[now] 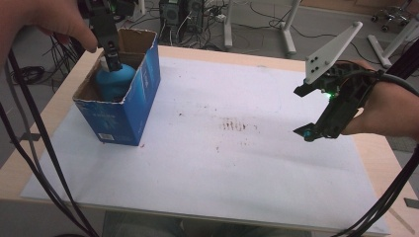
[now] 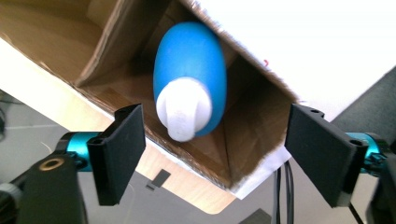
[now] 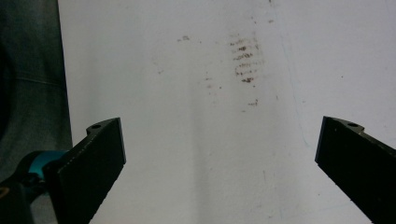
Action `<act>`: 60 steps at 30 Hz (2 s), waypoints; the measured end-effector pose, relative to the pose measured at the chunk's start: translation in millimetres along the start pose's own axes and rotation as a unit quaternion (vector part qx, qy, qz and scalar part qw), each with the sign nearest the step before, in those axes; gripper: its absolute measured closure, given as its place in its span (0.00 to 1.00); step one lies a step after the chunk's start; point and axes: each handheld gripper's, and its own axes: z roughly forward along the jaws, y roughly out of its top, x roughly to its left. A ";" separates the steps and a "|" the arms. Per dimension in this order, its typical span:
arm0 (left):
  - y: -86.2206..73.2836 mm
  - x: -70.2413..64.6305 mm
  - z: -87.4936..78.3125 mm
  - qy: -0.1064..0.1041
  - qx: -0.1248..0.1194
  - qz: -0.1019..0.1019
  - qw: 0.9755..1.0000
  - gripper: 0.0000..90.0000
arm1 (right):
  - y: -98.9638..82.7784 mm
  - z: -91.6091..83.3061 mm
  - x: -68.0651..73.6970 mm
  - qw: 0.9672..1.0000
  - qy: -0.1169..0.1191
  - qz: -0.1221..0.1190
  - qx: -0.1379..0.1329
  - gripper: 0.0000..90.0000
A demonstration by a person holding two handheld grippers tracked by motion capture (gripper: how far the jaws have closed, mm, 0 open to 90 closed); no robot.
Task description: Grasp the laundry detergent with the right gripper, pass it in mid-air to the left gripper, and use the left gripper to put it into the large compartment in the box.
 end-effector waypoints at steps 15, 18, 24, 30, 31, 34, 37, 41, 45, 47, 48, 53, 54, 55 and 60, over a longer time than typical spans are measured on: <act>50.7 -55.4 -12.0 -0.039 -0.020 0.139 0.989 0.11 | 11.2 4.9 -16.6 0.999 0.010 -0.016 0.049 0.01; 60.6 -62.5 -7.2 -0.040 -0.021 0.160 0.986 0.08 | 14.3 11.7 -19.1 0.998 0.018 -0.023 0.064 0.01; 75.3 -70.1 4.3 -0.056 -0.020 0.189 0.980 0.06 | 16.2 25.0 -25.0 0.996 0.028 -0.029 0.085 0.01; 87.9 -73.5 18.6 -0.074 -0.022 0.215 0.974 0.02 | 17.4 41.3 -35.1 0.993 0.037 -0.031 0.108 0.01; 90.0 -74.0 21.7 -0.078 -0.022 0.217 0.973 0.02 | 17.7 44.3 -36.5 0.992 0.038 -0.034 0.112 0.01; 96.1 -74.4 29.8 -0.083 -0.020 0.221 0.972 0.02 | 18.9 52.7 -39.8 0.991 0.041 -0.041 0.121 0.01; 100.4 -73.7 36.2 -0.078 -0.016 0.225 0.971 0.02 | 19.5 58.4 -43.4 0.990 0.042 -0.041 0.125 0.01; 102.2 -70.9 40.6 -0.071 -0.023 0.228 0.971 0.02 | 19.0 62.9 -48.9 0.990 0.042 -0.042 0.130 0.01; 102.4 -65.8 46.5 -0.065 -0.023 0.225 0.972 0.02 | 18.7 67.6 -51.8 0.989 0.043 -0.040 0.136 0.01; 101.8 -64.4 47.8 -0.064 -0.020 0.227 0.971 0.02 | 19.0 68.4 -52.7 0.989 0.043 -0.042 0.134 0.01; 101.5 -63.4 48.2 -0.064 -0.019 0.227 0.972 0.02 | 19.5 68.5 -52.7 0.989 0.043 -0.040 0.136 0.01; 101.0 -61.9 48.1 -0.063 -0.020 0.224 0.972 0.02 | 24.1 68.3 -52.3 0.989 0.042 -0.045 0.137 0.01; 101.0 -62.3 48.0 -0.063 -0.021 0.223 0.972 0.02 | 25.2 68.0 -52.2 0.989 0.042 -0.045 0.135 0.01; 101.0 -62.8 48.1 -0.065 -0.020 0.225 0.972 0.02 | 26.4 67.7 -51.8 0.989 0.042 -0.045 0.135 0.01; 101.6 -65.0 48.0 -0.066 -0.020 0.229 0.971 0.02 | 29.6 66.6 -52.6 0.989 0.039 -0.049 0.133 0.01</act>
